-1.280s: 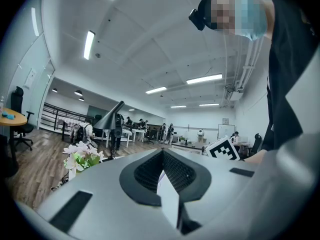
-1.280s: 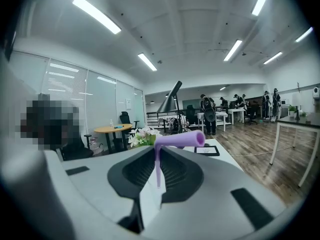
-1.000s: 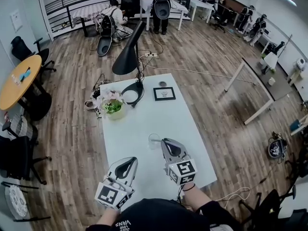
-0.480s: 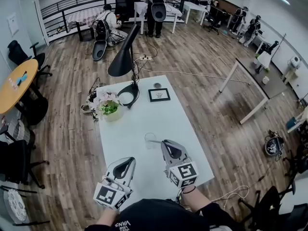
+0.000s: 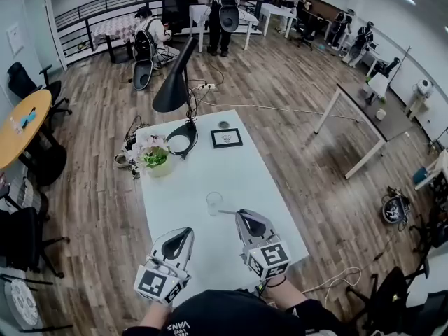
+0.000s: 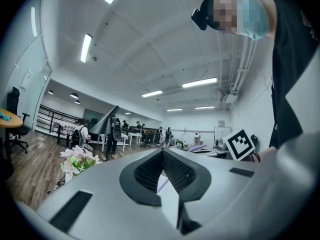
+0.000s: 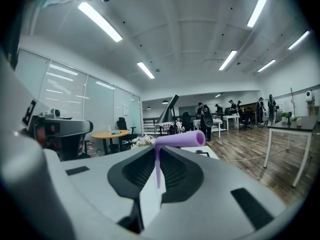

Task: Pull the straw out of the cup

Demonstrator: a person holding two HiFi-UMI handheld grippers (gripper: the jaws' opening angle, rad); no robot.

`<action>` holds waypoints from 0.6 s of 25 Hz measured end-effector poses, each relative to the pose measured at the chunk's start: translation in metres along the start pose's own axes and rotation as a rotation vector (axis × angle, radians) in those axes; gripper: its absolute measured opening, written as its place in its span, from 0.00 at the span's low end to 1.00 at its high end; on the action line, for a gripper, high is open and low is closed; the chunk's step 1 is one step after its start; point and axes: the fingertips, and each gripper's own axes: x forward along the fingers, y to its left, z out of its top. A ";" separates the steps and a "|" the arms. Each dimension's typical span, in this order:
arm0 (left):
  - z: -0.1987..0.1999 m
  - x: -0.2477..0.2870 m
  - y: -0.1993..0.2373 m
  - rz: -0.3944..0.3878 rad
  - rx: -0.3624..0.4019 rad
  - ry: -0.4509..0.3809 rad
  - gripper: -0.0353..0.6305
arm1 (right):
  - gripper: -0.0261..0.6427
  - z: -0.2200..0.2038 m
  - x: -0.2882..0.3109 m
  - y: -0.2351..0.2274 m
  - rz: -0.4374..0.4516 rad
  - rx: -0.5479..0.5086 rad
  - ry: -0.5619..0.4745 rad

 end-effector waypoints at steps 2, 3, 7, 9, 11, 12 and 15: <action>0.000 0.000 -0.001 -0.003 0.000 0.001 0.07 | 0.10 -0.002 -0.004 0.000 -0.006 -0.001 0.005; 0.000 0.000 -0.001 -0.004 0.000 0.000 0.07 | 0.10 -0.003 -0.006 0.001 -0.007 -0.001 0.008; 0.001 0.000 -0.001 -0.006 -0.001 0.000 0.07 | 0.10 -0.007 -0.014 0.004 -0.008 0.002 0.022; 0.000 -0.002 -0.002 -0.006 -0.002 0.002 0.07 | 0.10 -0.009 -0.019 0.007 -0.004 0.000 0.030; 0.000 -0.003 -0.003 -0.009 -0.004 0.002 0.07 | 0.10 -0.010 -0.025 0.009 -0.003 0.002 0.036; -0.001 -0.003 -0.004 -0.010 -0.005 0.003 0.07 | 0.10 -0.010 -0.027 0.009 -0.005 0.005 0.038; -0.003 -0.003 -0.004 -0.012 -0.007 0.008 0.07 | 0.10 -0.011 -0.034 0.007 -0.018 0.020 0.038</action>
